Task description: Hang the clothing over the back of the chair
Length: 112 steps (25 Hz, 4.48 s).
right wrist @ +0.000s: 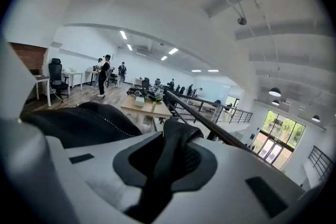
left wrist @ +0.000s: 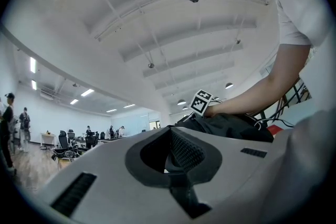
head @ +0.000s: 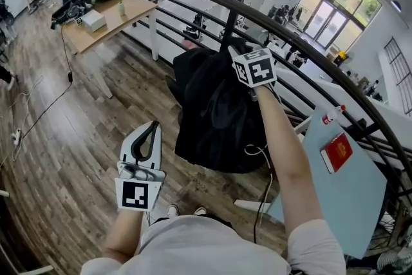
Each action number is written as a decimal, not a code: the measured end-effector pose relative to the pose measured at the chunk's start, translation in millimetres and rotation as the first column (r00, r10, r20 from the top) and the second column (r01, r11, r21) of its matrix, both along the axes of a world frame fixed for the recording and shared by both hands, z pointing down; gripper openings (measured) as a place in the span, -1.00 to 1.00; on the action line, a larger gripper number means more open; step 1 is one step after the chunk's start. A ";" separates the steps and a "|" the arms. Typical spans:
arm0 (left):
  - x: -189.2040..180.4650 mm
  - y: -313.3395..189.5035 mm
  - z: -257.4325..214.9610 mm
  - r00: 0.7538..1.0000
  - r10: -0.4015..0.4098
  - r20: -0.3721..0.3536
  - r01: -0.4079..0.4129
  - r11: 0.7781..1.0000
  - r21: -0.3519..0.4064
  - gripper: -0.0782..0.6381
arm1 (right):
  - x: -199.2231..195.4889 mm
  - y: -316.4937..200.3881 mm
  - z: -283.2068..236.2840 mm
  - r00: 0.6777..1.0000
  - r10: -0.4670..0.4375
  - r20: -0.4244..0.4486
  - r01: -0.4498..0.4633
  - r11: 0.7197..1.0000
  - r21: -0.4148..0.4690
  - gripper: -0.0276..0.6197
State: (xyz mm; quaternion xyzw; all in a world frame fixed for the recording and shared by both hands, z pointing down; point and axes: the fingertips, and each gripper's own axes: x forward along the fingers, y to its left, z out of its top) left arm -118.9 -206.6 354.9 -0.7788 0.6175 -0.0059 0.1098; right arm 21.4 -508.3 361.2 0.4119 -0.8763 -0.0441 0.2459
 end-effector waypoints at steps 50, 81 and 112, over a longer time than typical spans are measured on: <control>22.4 -7.1 13.5 0.999 0.040 0.017 -0.039 0.998 -0.049 -0.72 | 93.4 54.0 26.2 0.859 -0.261 0.440 0.480 0.709 -0.516 -0.20; 33.5 9.0 6.2 0.995 0.102 0.006 -0.102 0.995 -0.021 -0.72 | 114.1 96.2 -3.6 0.971 -0.064 0.232 0.078 0.996 -0.053 -0.86; -42.7 75.1 -23.3 1.000 -0.002 -0.006 0.003 0.998 0.057 -0.72 | 160.6 332.2 -113.4 0.909 0.076 0.409 -0.257 0.875 0.410 -0.86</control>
